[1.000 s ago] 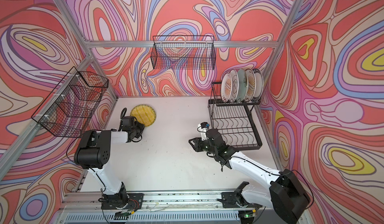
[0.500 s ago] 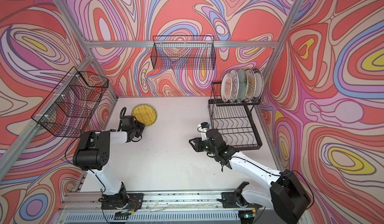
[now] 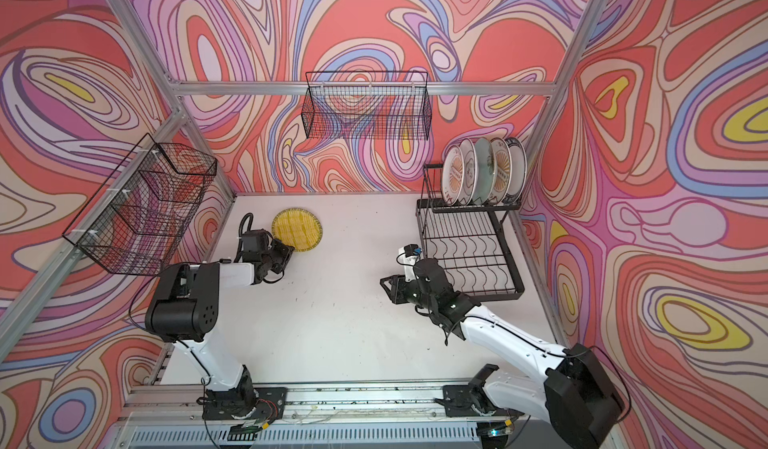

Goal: Load plates into a dish rack
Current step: Pick up the plate from the top-left of the table.

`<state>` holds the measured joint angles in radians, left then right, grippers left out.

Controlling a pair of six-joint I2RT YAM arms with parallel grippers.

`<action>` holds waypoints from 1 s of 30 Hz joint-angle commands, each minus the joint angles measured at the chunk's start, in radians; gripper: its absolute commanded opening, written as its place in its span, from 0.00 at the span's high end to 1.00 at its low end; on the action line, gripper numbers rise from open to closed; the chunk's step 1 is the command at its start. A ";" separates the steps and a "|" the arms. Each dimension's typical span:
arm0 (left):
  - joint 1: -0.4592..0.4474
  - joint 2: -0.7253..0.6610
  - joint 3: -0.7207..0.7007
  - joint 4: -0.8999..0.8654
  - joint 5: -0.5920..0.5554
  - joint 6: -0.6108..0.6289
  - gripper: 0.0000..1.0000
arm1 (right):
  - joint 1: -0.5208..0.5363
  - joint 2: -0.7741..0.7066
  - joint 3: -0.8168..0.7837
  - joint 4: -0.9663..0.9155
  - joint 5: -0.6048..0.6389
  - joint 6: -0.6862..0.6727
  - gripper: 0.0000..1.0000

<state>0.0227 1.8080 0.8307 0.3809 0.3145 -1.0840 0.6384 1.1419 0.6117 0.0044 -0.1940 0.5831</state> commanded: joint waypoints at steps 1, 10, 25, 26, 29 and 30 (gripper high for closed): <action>0.004 0.022 0.004 -0.052 0.036 0.042 0.97 | 0.004 -0.010 0.035 -0.031 0.032 -0.027 0.65; 0.004 0.026 -0.010 0.008 0.131 0.052 1.00 | 0.004 0.003 0.069 -0.037 0.038 -0.034 0.65; 0.004 0.009 -0.079 0.142 0.284 0.038 1.00 | 0.004 0.058 0.092 -0.007 0.025 -0.022 0.66; 0.003 0.009 -0.082 0.145 0.290 0.039 1.00 | 0.004 0.058 0.090 -0.007 0.026 -0.021 0.65; 0.004 0.003 -0.092 0.159 0.310 0.041 1.00 | 0.004 0.055 0.089 -0.005 0.027 -0.020 0.65; 0.003 0.002 -0.095 0.163 0.318 0.041 1.00 | 0.004 0.055 0.089 -0.005 0.026 -0.019 0.66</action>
<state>0.0227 1.8156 0.7540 0.4992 0.5911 -1.0576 0.6384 1.1942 0.6750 -0.0143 -0.1719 0.5629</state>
